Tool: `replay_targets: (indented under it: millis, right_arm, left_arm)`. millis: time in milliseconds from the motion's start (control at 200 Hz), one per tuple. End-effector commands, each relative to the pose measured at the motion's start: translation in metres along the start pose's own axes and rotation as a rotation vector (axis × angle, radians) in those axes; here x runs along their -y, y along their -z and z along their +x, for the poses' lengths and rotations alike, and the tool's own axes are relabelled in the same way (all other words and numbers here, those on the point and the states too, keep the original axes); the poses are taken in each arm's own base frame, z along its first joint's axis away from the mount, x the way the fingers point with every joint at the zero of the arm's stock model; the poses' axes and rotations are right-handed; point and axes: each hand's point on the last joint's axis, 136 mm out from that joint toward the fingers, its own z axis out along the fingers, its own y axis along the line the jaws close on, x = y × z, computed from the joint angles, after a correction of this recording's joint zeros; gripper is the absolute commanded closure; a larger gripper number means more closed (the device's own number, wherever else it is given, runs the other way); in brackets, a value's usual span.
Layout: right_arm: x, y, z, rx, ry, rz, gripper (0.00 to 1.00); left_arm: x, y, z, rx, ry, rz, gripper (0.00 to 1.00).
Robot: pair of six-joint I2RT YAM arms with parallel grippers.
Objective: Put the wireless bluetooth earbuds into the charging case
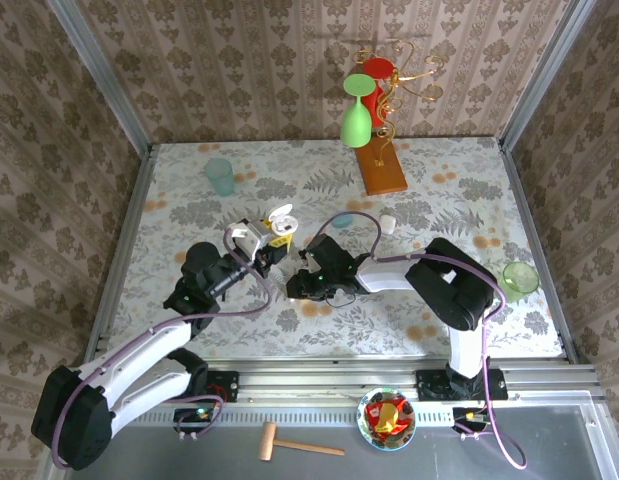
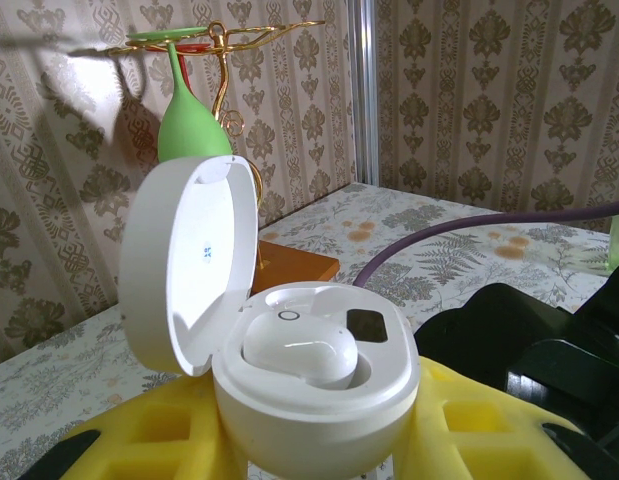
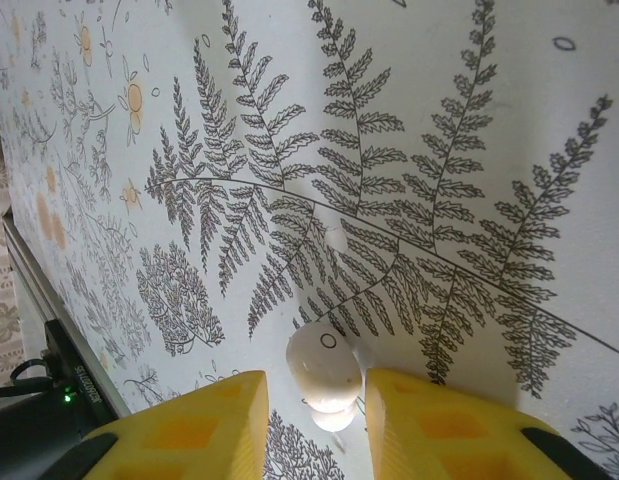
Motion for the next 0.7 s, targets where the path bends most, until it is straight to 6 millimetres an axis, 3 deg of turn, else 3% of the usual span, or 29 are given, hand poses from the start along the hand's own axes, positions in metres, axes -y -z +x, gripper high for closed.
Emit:
replay_targets:
  millis: [0,405,695]
  right_arm:
    - [-0.001,0.001,-0.004,0.021,0.039,0.018,0.67]
    - [-0.007,0.004,-0.028,0.1,0.098,0.056,0.66]
    - [-0.01,-0.011,-0.013,0.004,0.135,-0.005,0.65]
  left_arm:
    - [-0.003,0.003,-0.015,0.04,-0.034,-0.013,0.78]
    - [-0.004,0.002,-0.016,0.041,-0.04,-0.017,0.78]
    - [-0.004,0.003,-0.017,0.042,-0.039,-0.015,0.78]
